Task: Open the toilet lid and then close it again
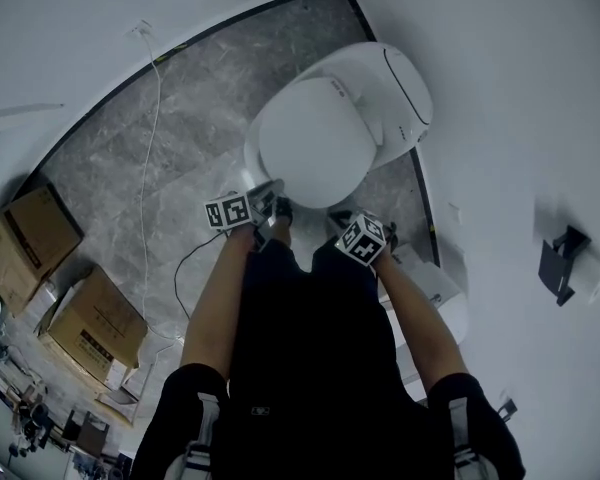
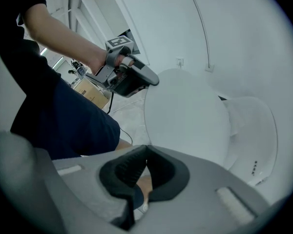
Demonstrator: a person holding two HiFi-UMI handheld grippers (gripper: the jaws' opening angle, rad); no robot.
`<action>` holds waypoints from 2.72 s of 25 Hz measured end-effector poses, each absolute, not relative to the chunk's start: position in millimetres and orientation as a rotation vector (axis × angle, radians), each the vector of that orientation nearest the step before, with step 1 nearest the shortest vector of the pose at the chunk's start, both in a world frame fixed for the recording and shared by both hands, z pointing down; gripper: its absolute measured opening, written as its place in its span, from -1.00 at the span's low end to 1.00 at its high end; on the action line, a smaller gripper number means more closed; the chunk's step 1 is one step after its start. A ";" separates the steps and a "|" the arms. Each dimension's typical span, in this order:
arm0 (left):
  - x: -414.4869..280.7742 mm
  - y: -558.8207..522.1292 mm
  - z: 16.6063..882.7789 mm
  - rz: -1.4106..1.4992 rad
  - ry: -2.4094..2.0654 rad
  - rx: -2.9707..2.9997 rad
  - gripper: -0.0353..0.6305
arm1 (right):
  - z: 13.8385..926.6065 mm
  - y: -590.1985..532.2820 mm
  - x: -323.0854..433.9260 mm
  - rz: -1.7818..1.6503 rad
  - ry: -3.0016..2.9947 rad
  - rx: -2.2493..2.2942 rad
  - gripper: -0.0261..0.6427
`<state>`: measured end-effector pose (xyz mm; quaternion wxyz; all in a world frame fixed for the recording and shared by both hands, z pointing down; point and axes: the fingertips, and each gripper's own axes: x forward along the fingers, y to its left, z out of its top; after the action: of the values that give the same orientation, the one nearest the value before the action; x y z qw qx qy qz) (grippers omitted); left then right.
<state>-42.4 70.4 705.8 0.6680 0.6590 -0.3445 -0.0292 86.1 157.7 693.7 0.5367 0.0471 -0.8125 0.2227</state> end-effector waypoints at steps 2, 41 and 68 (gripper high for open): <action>-44.7 71.7 709.9 -0.060 -0.782 1.483 -0.77 | 693.0 157.2 83.8 0.521 -1.931 0.100 -0.91; -90.2 108.4 816.6 0.170 -0.967 1.382 -0.64 | 775.1 136.3 114.2 0.631 -1.941 0.194 -0.91; -108.3 122.0 890.4 0.329 -1.012 1.355 -0.53 | 836.2 137.0 118.6 0.754 -1.914 0.317 -0.91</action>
<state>-108.3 122.0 890.4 0.6514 0.5966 -0.4458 0.1447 118.6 137.0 836.2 0.5057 0.1313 -0.7933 0.3127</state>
